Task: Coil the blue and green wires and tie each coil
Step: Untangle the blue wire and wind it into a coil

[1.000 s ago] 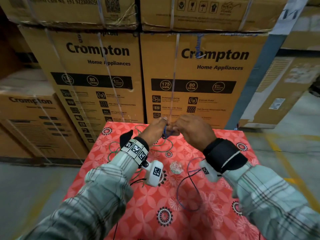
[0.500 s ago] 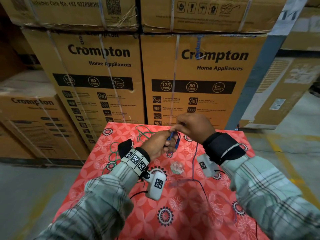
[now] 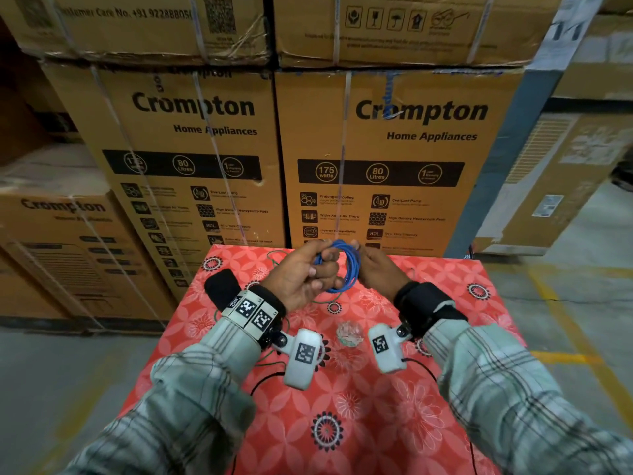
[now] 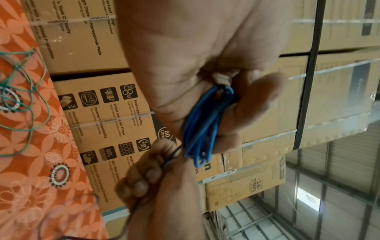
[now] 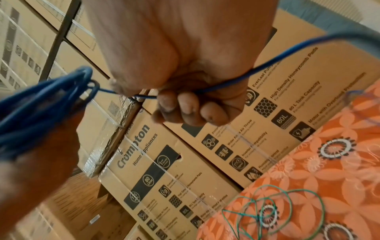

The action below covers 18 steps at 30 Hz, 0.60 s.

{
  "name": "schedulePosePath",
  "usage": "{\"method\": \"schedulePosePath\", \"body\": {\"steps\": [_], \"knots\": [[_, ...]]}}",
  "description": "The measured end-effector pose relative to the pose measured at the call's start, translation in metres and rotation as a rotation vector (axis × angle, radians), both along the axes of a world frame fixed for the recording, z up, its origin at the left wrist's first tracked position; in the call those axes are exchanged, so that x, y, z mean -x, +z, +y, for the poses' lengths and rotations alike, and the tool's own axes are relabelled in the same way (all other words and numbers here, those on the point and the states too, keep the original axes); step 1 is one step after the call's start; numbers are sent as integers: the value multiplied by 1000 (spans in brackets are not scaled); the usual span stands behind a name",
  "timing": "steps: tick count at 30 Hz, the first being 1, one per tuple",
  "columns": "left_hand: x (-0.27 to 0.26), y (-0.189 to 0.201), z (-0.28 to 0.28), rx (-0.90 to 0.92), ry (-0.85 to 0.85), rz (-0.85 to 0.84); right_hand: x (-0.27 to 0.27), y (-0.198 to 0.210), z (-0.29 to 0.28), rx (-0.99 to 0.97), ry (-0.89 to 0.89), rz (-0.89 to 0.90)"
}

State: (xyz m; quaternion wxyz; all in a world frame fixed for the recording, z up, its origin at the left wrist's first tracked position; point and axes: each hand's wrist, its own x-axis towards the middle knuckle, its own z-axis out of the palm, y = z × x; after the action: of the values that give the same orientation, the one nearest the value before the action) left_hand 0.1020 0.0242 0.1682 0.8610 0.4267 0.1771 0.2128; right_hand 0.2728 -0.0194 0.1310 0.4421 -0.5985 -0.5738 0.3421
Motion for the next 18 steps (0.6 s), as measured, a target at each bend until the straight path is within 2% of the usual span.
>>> {"method": "schedulePosePath", "body": {"steps": [3,6,10,14,18], "knots": [[-3,9,8,48,74,-112,3,-28,3,-120,-128,6],[-3,18,20,-6,209,-150,7,-54,-1,-185,-221,-57],[-3,16,37,-2,387,-197,15,-65,-8,-264,-175,-116],[4,19,54,10,535,-264,16,-72,-16,-284,-226,-173],[5,17,71,-56,628,-186,12,-70,-27,-298,-207,-213]]}}
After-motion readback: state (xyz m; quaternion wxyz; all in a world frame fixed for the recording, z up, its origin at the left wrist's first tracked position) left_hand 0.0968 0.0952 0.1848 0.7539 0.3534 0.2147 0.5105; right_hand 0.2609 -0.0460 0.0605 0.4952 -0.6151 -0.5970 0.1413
